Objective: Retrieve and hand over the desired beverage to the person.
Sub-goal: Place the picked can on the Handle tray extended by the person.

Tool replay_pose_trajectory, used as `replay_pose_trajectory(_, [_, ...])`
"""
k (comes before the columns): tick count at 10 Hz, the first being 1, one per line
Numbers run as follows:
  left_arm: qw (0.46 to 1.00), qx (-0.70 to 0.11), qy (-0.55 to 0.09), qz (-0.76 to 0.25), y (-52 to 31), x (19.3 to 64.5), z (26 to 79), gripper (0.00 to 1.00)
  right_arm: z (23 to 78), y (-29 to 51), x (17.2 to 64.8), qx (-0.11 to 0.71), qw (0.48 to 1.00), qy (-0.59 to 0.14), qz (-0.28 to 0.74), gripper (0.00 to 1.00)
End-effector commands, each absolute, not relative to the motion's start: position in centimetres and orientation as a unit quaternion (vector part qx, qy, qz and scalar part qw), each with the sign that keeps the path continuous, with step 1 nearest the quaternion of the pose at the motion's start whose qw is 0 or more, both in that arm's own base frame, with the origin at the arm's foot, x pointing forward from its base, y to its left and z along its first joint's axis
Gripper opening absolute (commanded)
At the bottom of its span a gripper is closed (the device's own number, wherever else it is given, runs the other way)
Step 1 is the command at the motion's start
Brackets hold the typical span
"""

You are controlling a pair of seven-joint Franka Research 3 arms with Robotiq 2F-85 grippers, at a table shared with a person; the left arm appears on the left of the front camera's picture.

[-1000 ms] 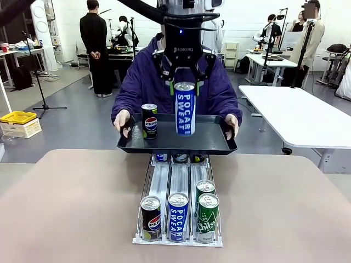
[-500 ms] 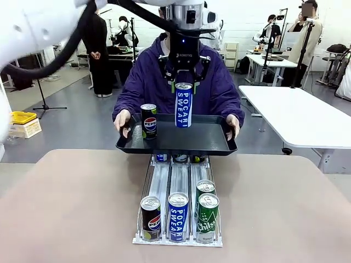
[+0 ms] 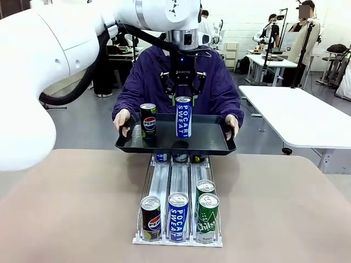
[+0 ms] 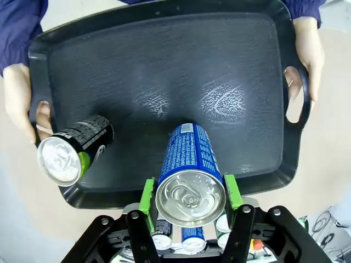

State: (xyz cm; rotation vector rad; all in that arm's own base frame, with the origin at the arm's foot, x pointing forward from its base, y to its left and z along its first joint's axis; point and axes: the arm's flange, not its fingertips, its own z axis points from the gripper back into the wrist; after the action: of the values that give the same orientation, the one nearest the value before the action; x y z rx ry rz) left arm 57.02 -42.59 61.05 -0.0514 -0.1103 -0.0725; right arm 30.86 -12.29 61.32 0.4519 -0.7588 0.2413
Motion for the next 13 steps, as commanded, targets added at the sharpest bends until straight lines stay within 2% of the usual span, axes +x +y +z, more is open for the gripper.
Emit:
replay_pose_trajectory(1, [0.998, -0.035, -0.040, -0.042, -44.5, 59.5, 63.4, 0.58, 61.2, -12.3, 31.1, 0.231, 0.892, -0.369, 0.123, 1.00])
replay_pose_trajectory(6, [0.998, -0.024, -0.048, -0.009, -44.9, 59.6, 63.2, 0.58, 61.2, -12.3, 31.1, 0.231, 0.892, -0.369, 0.123, 1.00])
replay_pose_trajectory(7, [0.998, -0.026, -0.050, -0.035, -42.9, 57.1, 60.5, 0.58, 61.2, -12.3, 31.1, 0.231, 0.892, -0.369, 0.123, 1.00])
replay_pose_trajectory(13, [0.998, -0.015, -0.048, -0.033, -42.9, 57.4, 59.8, 0.58, 61.2, -12.3, 31.1, 0.231, 0.892, -0.369, 0.123, 1.00])
